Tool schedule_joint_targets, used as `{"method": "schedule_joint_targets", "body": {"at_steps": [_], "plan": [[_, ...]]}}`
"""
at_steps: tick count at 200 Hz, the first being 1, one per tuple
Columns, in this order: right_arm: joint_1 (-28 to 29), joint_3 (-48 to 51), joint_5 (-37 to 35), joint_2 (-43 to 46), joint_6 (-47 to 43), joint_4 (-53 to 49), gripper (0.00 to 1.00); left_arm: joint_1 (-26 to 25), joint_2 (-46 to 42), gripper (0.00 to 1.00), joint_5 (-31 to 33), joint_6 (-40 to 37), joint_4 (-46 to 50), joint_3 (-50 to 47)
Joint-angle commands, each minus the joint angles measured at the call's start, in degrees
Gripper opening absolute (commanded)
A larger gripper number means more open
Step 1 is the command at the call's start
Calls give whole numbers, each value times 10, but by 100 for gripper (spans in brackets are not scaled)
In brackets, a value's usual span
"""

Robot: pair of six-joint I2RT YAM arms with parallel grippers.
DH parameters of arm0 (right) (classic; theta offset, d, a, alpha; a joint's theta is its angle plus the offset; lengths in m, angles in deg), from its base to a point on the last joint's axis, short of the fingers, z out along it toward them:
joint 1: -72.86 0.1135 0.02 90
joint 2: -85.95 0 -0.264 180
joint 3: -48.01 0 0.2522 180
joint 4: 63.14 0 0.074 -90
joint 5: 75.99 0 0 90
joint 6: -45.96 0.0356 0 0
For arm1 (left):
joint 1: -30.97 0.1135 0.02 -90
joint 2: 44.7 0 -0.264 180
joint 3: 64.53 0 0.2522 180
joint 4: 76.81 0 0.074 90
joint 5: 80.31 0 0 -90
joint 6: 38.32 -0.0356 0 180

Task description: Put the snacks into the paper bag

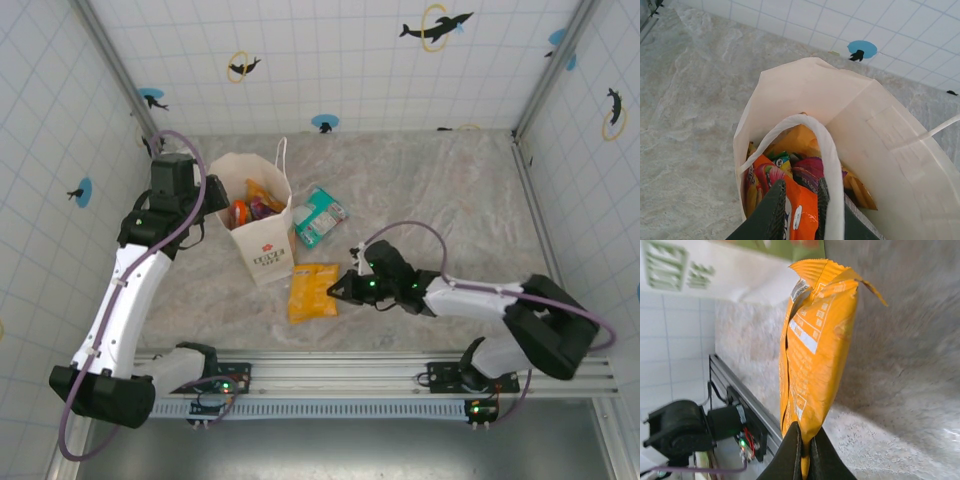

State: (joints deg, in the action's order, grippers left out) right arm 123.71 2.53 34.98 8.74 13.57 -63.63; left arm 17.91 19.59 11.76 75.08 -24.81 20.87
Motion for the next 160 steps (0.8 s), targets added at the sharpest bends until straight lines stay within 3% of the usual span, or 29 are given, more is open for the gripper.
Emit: {"method": "schedule_joint_targets", "body": {"at_steps": [1,50,101,160], "plan": [[-14,-5,-86,63,-47,-83,0,2,8,22,0,-12,3,14],[-44,-82,-158,132,-156,-187,0,2,5,22,-2,-3,1,24],[-63,-275,-189,97,-288,-259,0,2,10,21,6,-7,16,53],[-66,-460,-195,29,-388,-209,0,2,14,8,12,-7,17,69]]}}
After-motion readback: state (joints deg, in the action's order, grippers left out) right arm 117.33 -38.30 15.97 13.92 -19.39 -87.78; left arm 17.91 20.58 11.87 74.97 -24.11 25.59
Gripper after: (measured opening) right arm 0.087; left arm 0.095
